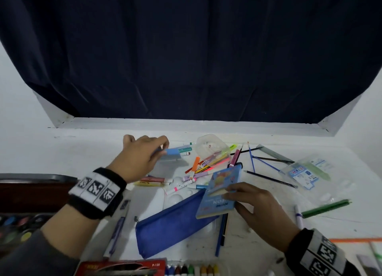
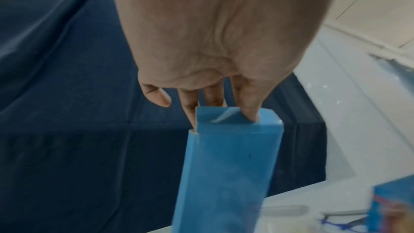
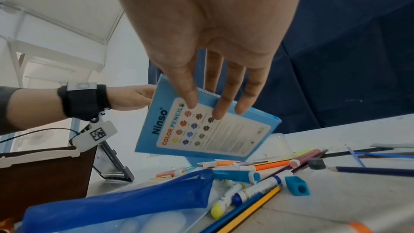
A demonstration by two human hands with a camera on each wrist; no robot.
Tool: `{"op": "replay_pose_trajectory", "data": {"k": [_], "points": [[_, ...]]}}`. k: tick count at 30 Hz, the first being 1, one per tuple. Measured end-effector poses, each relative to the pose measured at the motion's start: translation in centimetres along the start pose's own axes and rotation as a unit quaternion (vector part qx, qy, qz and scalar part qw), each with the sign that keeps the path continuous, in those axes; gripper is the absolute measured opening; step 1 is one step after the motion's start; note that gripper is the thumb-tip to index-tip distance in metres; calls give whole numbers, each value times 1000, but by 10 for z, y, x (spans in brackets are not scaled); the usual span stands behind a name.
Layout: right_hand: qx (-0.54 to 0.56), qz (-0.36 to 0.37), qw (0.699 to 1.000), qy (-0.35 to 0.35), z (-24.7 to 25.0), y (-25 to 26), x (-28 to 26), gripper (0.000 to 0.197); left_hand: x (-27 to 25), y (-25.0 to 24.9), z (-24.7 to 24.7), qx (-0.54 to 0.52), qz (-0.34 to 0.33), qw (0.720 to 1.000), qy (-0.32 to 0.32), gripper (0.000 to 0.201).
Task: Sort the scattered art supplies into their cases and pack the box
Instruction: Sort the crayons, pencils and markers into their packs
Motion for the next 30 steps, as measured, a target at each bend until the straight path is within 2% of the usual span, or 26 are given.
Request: {"op": "replay_pose_trajectory", "data": {"k": [3, 7, 10, 13, 15, 17, 19, 20, 22, 25, 30], "points": [[26, -11, 999, 31, -5, -4, -14, 35, -39, -29, -7, -15, -38, 999, 8, 7], [34, 2, 998, 54, -12, -5, -35, 39, -77, -68, -38, -38, -77, 993, 83, 14], [-35, 29, 998, 41, -6, 3, -45, 36, -96, -89, -64, -99, -49, 984, 139, 19], [-115, 49, 992, 33, 0, 12, -48, 28, -106, -98, -88, -237, 16, 950, 203, 28], [-139, 58, 988, 44, 2, 17, -50, 24, -106, -99, -99, -264, 37, 935, 233, 36], [-152, 66, 983, 78, 1, 20, -52, 19, -102, -97, -103, -217, 15, 946, 239, 41], [-175, 59, 972, 145, -5, 19, -54, 19, -95, -91, -105, -117, -39, 961, 248, 52], [-189, 51, 963, 183, -8, 18, -54, 23, -92, -87, -107, -70, -66, 959, 265, 59], [-197, 36, 945, 258, -15, 17, -53, 34, -87, -79, -110, 2, -104, 945, 310, 74], [-153, 4, 925, 348, -23, 13, -50, 56, -80, -68, -113, 54, -112, 926, 356, 88], [-125, -5, 909, 397, -26, -1, -34, 93, -59, -67, -106, 74, -96, 938, 325, 116]]}}
Point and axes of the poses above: each hand's wrist, its own x-axis towards the middle knuckle, its own z-axis out of the back of the hand, y = z × x, the point moved 5 cm from there along x, towards the middle knuckle, and after that the axes turned 13 degrees about z, right-handed, at the moved point
